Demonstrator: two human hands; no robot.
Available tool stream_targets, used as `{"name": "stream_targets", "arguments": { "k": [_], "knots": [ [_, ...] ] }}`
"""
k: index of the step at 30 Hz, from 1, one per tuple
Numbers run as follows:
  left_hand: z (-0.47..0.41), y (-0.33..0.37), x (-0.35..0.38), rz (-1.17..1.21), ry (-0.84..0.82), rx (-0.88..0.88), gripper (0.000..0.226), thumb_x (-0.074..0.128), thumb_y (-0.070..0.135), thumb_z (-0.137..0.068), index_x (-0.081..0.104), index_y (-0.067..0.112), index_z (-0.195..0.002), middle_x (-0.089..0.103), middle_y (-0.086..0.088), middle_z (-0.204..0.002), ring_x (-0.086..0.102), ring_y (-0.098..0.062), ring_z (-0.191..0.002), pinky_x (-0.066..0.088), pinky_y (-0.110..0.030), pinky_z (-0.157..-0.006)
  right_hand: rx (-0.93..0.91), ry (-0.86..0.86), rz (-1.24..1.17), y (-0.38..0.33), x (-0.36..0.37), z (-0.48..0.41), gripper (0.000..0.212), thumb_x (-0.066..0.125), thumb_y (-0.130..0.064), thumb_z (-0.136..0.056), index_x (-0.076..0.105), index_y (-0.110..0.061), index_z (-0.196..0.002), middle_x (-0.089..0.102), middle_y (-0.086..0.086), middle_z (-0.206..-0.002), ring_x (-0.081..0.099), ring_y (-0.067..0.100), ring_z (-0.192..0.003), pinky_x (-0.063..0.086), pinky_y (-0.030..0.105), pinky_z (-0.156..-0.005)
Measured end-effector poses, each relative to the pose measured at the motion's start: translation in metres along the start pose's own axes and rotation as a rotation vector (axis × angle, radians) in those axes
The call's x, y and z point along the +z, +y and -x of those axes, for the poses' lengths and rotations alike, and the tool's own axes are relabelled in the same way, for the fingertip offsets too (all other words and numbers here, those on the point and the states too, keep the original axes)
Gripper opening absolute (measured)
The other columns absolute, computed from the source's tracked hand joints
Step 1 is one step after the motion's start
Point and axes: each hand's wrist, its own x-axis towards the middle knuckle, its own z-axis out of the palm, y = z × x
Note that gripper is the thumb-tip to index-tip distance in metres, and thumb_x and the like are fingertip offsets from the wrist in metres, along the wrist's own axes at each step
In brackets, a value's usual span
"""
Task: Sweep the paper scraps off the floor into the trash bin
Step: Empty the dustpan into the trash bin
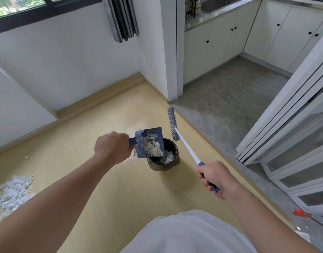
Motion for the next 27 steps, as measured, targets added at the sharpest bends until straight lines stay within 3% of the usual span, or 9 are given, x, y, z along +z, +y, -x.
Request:
{"name": "stream_targets", "arguments": {
  "k": [14,23,27],
  "knots": [
    [-0.012,0.004,-0.005,-0.017,0.012,0.030,0.042,0.042,0.059,-0.098,0.059,0.025,-0.079,0.051,0.008,-0.063,0.056,-0.020,-0.060,0.035,-0.023,-0.050,0.009,0.009,-0.013,0.000,-0.002,0.002,0.018,0.059,-0.011,-0.095,0.059,-0.005,-0.078,0.049,0.004,-0.062,0.039,0.009,-0.039,0.032,0.020,-0.034],
    [-0.013,0.003,-0.005,0.023,0.011,0.005,0.041,0.043,0.059,-0.098,0.051,0.027,-0.074,0.049,0.008,-0.063,0.057,-0.022,-0.061,0.036,-0.023,-0.052,0.016,0.013,-0.005,-0.001,-0.003,0.003,0.017,0.058,-0.011,-0.095,0.059,-0.005,-0.079,0.049,0.004,-0.063,0.039,0.010,-0.040,0.033,0.020,-0.034],
    [-0.011,0.007,-0.005,-0.054,0.020,0.070,0.041,0.042,0.057,-0.099,0.060,0.025,-0.084,0.052,0.007,-0.066,0.056,-0.021,-0.062,0.034,-0.023,-0.050,0.016,0.017,0.006,-0.001,-0.003,0.003,0.017,0.058,-0.010,-0.095,0.059,-0.005,-0.079,0.049,0.004,-0.062,0.039,0.010,-0.041,0.033,0.020,-0.034]
  ]
}}
